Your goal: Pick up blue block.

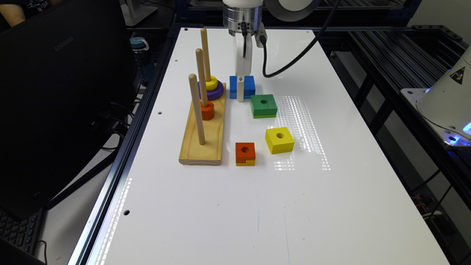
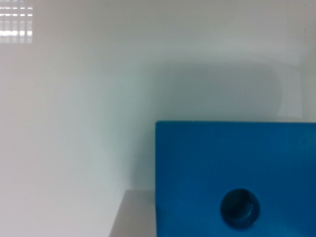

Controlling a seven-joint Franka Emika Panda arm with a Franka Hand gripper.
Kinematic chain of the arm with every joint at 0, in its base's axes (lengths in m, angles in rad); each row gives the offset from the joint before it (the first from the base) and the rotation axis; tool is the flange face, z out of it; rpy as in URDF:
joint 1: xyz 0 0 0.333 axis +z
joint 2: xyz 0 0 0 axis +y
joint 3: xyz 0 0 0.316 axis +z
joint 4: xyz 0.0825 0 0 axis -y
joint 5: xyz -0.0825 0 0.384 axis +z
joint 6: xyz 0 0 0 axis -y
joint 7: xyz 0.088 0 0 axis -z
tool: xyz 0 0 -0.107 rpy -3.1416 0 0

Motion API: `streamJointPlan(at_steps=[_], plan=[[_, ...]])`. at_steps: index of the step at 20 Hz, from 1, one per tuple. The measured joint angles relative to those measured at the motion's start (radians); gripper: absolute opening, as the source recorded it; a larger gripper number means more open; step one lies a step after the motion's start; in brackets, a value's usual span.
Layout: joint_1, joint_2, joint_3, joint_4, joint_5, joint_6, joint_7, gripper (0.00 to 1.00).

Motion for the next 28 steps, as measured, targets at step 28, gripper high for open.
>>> streamJointPlan(at_steps=[28], plan=[[-0.003,-0.212,0.023,-0.027,0.0373,-0.179,-0.008,0.0]])
